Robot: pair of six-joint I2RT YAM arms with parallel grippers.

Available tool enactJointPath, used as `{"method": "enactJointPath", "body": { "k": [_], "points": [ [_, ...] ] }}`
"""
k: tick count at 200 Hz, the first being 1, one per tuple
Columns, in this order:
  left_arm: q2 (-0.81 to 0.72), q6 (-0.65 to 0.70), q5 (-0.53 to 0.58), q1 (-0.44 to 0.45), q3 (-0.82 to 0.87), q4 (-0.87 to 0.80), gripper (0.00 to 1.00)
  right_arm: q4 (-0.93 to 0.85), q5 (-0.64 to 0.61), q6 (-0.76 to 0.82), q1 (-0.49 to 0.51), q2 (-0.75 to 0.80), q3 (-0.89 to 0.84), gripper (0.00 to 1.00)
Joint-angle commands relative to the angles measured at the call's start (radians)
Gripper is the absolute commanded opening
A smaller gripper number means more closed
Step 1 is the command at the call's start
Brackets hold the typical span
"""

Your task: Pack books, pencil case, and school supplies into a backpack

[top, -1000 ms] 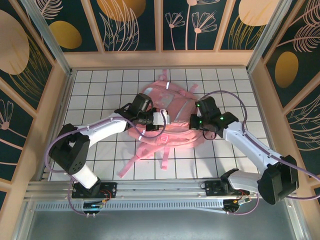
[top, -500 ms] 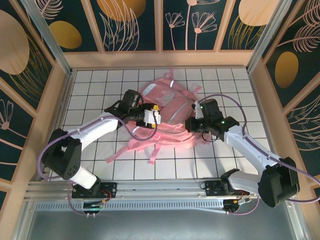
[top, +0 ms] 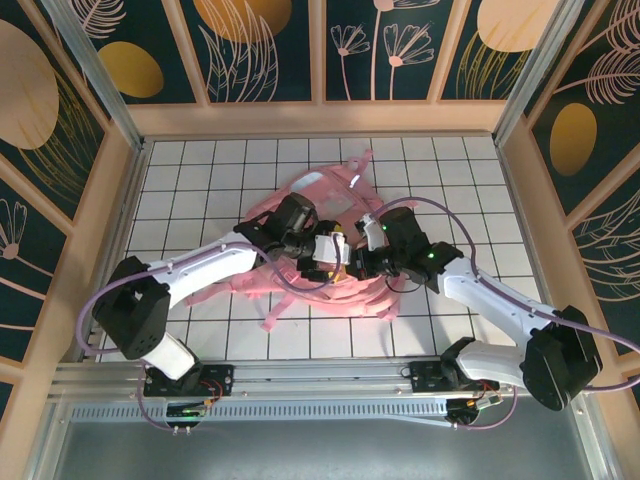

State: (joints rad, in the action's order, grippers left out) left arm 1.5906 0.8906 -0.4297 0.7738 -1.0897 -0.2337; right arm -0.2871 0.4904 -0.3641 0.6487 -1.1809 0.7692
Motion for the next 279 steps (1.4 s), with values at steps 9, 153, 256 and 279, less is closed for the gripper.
{"method": "enactJointPath", "body": {
  "k": [9,153,256,279],
  "points": [
    [0.058,0.006,0.078,-0.007,-0.054,-0.084,0.33,0.044,0.011,0.034,0.002,-0.003,0.020,0.00],
    [-0.257,0.303,0.008,-0.033,0.292,-0.059,0.00,0.059,-0.515,0.086,-0.440,-0.213,0.077,0.00],
    [-0.106,-0.419,-0.348,-0.123,0.053,-0.074,0.99,0.055,-0.106,0.058,-0.028,-0.043,-0.001,0.00],
    [-0.158,-0.498,-0.257,-0.049,0.107,0.015,0.99,0.069,-0.116,0.037,-0.003,-0.027,-0.001,0.00]
  ]
}}
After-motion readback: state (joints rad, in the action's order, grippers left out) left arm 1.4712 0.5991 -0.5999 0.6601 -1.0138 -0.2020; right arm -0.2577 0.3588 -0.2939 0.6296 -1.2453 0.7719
